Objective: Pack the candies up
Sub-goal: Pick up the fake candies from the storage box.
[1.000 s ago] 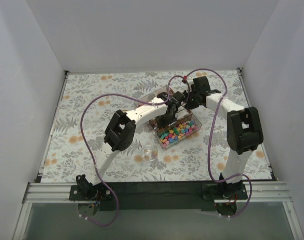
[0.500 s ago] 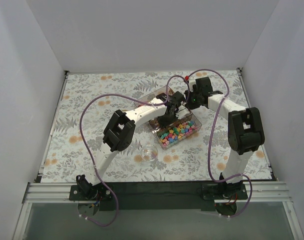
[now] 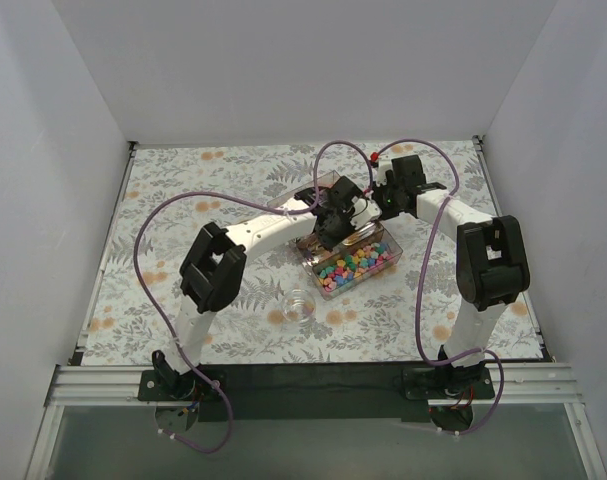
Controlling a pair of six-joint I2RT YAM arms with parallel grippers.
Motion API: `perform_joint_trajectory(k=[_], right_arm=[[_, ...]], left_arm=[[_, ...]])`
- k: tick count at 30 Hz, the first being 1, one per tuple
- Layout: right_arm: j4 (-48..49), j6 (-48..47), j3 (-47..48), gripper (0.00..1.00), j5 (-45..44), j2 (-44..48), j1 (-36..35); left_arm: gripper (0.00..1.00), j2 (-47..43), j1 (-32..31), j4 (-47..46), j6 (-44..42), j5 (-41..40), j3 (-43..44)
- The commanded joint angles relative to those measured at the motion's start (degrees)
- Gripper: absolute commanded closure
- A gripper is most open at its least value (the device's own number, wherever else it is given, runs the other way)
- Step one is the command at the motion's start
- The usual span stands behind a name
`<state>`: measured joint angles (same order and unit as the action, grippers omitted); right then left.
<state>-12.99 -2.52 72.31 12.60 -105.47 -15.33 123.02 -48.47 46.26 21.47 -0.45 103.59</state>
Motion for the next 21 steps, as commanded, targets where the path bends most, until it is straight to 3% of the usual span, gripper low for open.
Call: perform_joint_trajectory(k=[1, 10, 17, 21], right_arm=[[-0.98, 3.40, -0.51, 0.98, 4.01, 1.85, 0.04], [-2.91, 3.49, 0.28, 0.74, 2.78, 5.00, 0.04], [-4.58, 5.77, -0.50, 0.47, 3.04, 10.45, 0.04], [-6.07, 7.79, -1.99, 0.40, 3.75, 14.76, 0.04]], left_arm=[[1.00, -5.77, -0.14, -4.77, 0.41, 3.00, -1.98], [1.00, -11.22, 0.65, -8.29, 0.59, 5.19, -8.31], [1.00, -16.40, 1.36, -7.50, -0.90, 5.81, -11.47], [1.00, -20.97, 1.53, -6.01, -2.93, 5.46, -14.37]])
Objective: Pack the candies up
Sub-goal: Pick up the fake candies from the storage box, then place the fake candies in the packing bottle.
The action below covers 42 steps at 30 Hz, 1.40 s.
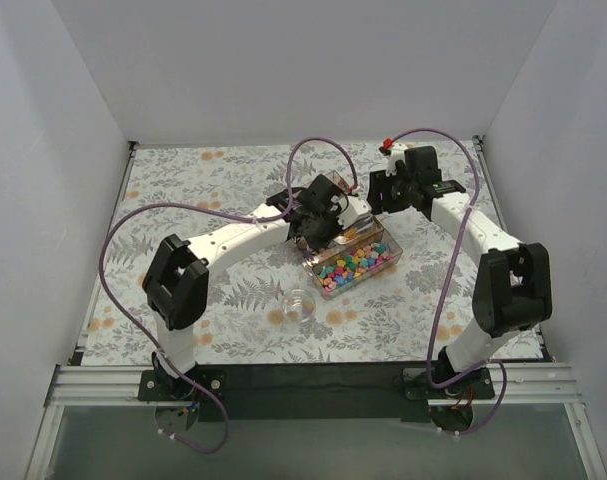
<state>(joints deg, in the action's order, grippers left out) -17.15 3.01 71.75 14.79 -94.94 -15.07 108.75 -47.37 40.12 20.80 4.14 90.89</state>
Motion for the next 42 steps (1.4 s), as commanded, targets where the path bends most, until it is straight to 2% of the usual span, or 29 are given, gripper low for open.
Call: perform_joint_trajectory(k=[1, 12, 16, 21, 34, 42], right_arm=[[-1.93, 2.96, -2.13, 0.39, 1.65, 6.41, -0.22], [-3.15, 6.05, -11.88, 0.35, 2.97, 20.75, -1.36], [-3.42, 6.49, -15.58, 0.35, 3.41, 25.15, -1.98], [-4.56, 5.87, -18.13, 0.34, 3.06, 27.17, -2.33], [-5.00, 4.73, -19.10, 0.34, 0.51, 26.03, -2.42], [-5.00, 4.11, -20.33, 0.34, -0.02, 25.77, -2.42]], left_arm=[[1.00, -8.88, 0.44, 0.31, -2.51, 0.61, -2.38], [1.00, -30.51, 0.53, 11.81, -7.17, 2.89, -17.22], [1.00, -38.59, 0.53, 16.82, -9.19, -0.52, -25.30], [1.00, -44.93, 0.53, 20.17, -10.86, -1.68, -28.23], [1.00, -40.28, -0.43, 31.68, -10.95, -6.42, -24.80], [1.00, -34.93, -8.68, 37.93, -8.05, -12.93, -22.34]])
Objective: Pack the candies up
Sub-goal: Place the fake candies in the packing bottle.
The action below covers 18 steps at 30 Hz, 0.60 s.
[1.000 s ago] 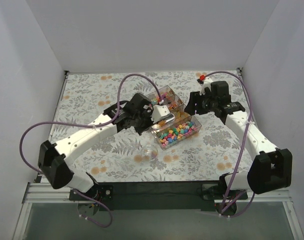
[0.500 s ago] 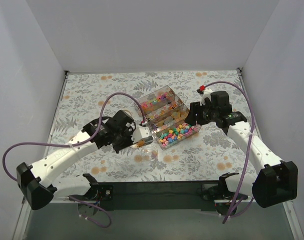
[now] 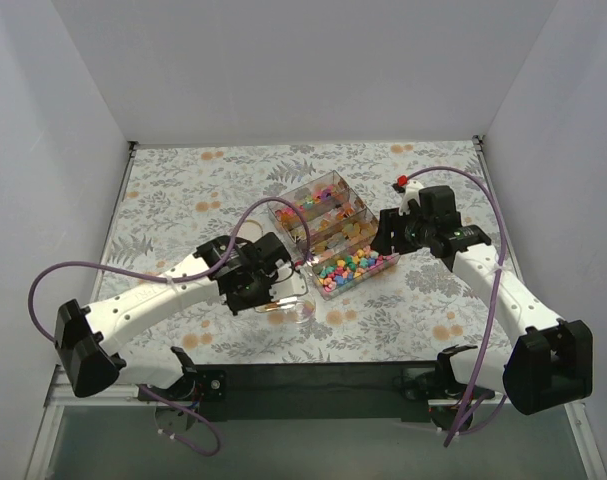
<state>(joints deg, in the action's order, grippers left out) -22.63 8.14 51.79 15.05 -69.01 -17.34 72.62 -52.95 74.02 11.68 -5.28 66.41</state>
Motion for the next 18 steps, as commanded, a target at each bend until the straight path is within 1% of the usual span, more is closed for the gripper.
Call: perform_joint_trajectory(k=[1, 3, 7, 12, 18], right_arm=[[0.57, -1.11, -0.46, 0.34, -0.28, -0.16, -0.23], [0.57, -1.20, -0.55, 0.34, -0.28, -0.16, -0.15], [0.57, -1.37, -1.16, 0.34, -0.20, 0.02, -0.15], [0.66, -1.46, -1.87, 0.34, 0.16, 0.81, -0.06], [0.75, -1.64, -2.39, 0.34, -0.37, 1.86, -0.15]], left_arm=[[1.00, 1.38, -3.91, 4.03, 1.32, -3.77, 2.40], [1.00, 2.34, -5.41, 4.12, 1.85, -4.65, 2.58], [1.00, 5.15, -6.03, 5.79, 3.26, -7.90, 3.55], [1.00, 7.53, -7.69, 5.79, 2.82, -11.24, 6.79], [1.00, 10.70, -10.24, 5.79, 2.38, -13.26, 7.24]])
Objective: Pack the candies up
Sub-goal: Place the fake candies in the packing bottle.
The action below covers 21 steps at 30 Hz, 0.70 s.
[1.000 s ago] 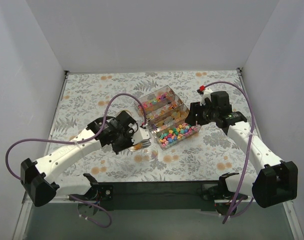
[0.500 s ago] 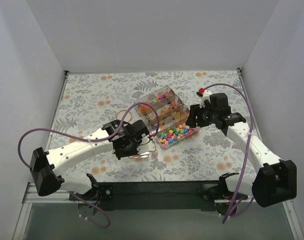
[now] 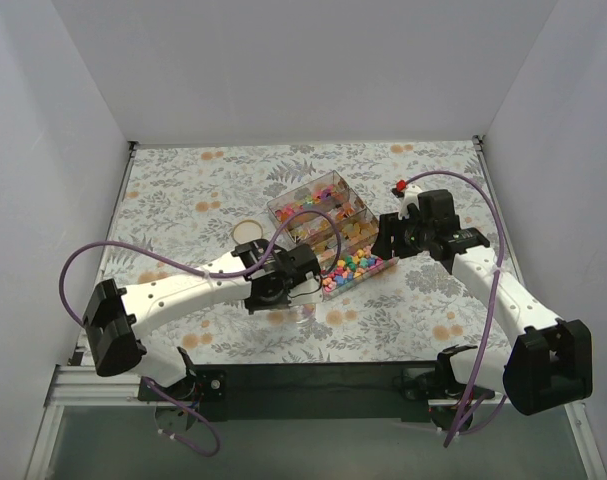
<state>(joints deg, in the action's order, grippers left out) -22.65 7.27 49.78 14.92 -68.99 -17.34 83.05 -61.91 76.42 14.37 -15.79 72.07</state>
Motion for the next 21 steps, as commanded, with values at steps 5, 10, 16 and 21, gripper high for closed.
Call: perform_joint_trajectory(k=[5, 10, 16, 21], right_arm=[[1.12, -0.76, -1.44, 0.34, 0.20, 2.46, -0.15], [1.47, -0.68, -1.88, 0.34, 0.55, 2.55, -0.15], [1.82, -0.68, -1.96, 0.35, 1.43, 2.28, -0.15], [2.09, -0.50, -2.32, 0.35, 1.96, 2.28, -0.15]], left_arm=[[1.00, -0.07, -1.72, 3.38, -0.83, -5.03, -0.43], [1.00, 0.62, -2.86, 3.38, -0.83, -7.58, -0.44], [1.00, 1.15, -5.59, 3.47, -1.89, -10.05, -1.14], [1.00, 1.59, -7.52, 3.38, -1.37, -11.01, -3.17]])
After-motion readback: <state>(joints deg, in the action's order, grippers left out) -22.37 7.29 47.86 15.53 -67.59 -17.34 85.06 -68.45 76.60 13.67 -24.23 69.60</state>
